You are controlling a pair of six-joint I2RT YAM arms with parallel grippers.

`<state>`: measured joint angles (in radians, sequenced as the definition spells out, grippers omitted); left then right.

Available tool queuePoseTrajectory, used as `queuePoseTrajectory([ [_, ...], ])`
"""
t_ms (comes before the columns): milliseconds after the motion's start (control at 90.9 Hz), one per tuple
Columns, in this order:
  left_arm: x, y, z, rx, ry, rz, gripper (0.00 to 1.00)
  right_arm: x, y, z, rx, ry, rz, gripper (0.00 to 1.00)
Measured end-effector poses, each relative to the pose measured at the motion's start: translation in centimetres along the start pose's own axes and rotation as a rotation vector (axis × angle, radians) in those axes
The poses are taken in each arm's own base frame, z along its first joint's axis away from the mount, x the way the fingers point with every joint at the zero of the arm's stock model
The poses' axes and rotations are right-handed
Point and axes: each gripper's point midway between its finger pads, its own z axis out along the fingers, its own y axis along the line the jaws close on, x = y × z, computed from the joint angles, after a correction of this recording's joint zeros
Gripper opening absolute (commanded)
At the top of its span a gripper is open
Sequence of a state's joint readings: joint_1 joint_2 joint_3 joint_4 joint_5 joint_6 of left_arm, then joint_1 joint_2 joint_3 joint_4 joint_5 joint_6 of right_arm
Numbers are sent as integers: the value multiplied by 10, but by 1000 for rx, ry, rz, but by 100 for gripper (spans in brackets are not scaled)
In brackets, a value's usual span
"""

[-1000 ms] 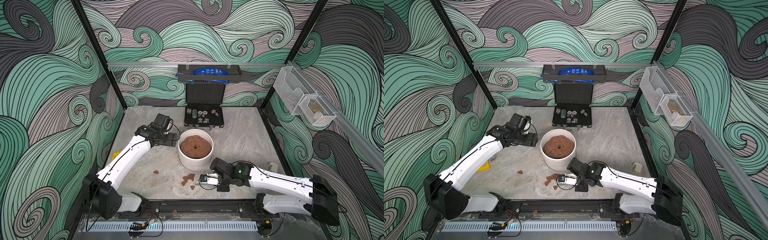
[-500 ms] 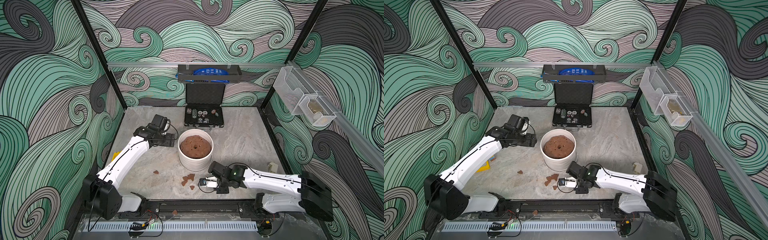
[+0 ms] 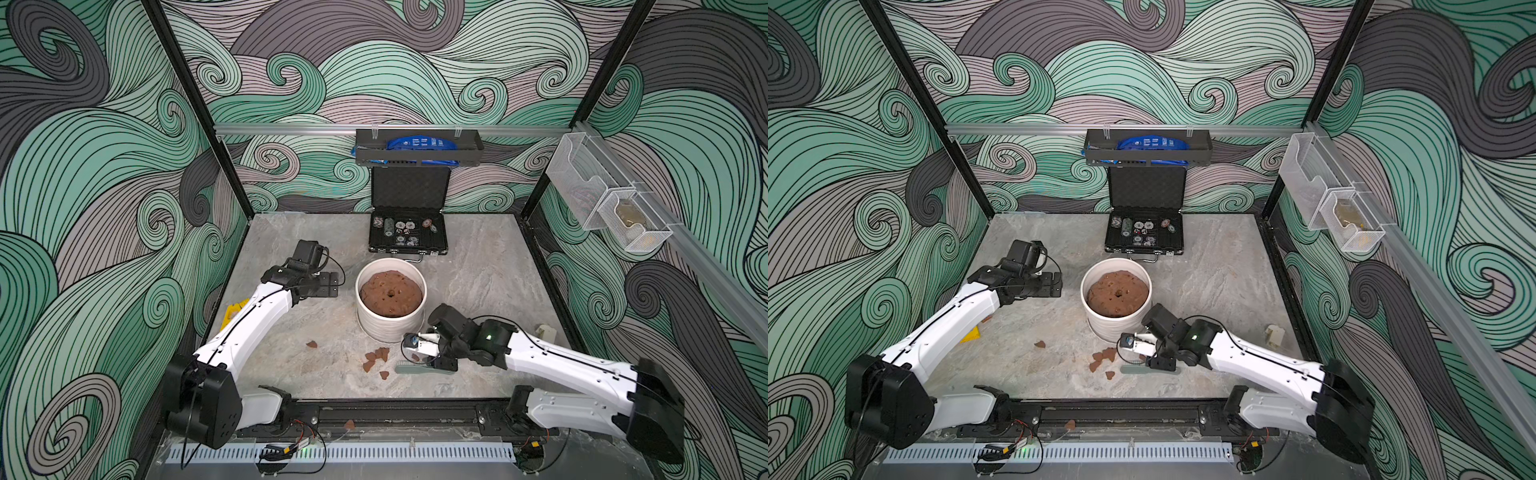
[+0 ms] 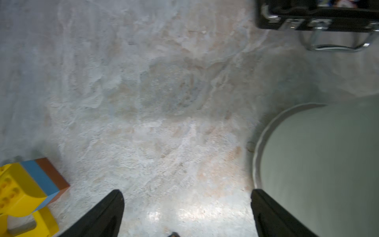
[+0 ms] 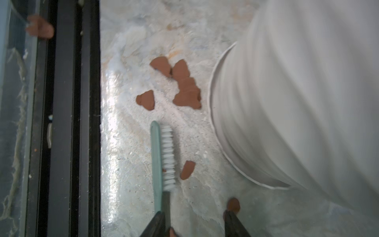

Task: Scrub the dried mud off the ceramic pot
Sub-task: Place the brush at the center of the board, then reset both arms

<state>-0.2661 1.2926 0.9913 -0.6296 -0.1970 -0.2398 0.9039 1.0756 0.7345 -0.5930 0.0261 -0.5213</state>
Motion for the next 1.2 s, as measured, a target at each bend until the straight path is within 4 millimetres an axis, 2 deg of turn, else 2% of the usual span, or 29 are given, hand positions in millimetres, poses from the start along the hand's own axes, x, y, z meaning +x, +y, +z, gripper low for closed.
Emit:
queuePoseTrajectory([
  [88, -1, 27, 10, -87, -22, -55, 99, -9, -38, -31, 134, -122, 104, 72],
  [154, -12, 44, 13, -139, -71, -92, 99, -11, -70, -55, 259, -216, 185, 81],
  [220, -27, 57, 14, -193, -142, -114, 99, -6, -101, -75, 394, -319, 277, 91],
  [286, -39, 62, 17, -225, -201, -118, 99, 4, -126, -85, 510, -399, 361, 93],
  [374, -46, 66, 28, -245, -258, -110, 99, 30, -162, -86, 634, -458, 514, 99],
  [462, -41, 66, 46, -247, -269, -86, 99, 76, -197, -79, 749, -477, 711, 99],
  [528, -35, 64, 56, -243, -271, -66, 99, 112, -214, -73, 822, -478, 837, 99],
  [561, -34, 64, 59, -240, -279, -58, 99, 127, -219, -69, 859, -478, 887, 99],
  [616, -35, 62, 61, -232, -299, -49, 99, 142, -224, -63, 901, -484, 930, 99],
  [770, -52, 58, 63, -198, -374, -33, 99, 168, -235, -53, 991, -507, 997, 99],
  [892, -56, 54, 69, -177, -386, -24, 99, 188, -248, -63, 1035, -549, 1075, 99],
  [1013, -59, 53, 70, -169, -398, -21, 99, 182, -252, -70, 1043, -635, 1057, 99],
  [1200, -62, 55, 71, -171, -408, -24, 99, 177, -244, -64, 1008, -678, 1031, 99],
])
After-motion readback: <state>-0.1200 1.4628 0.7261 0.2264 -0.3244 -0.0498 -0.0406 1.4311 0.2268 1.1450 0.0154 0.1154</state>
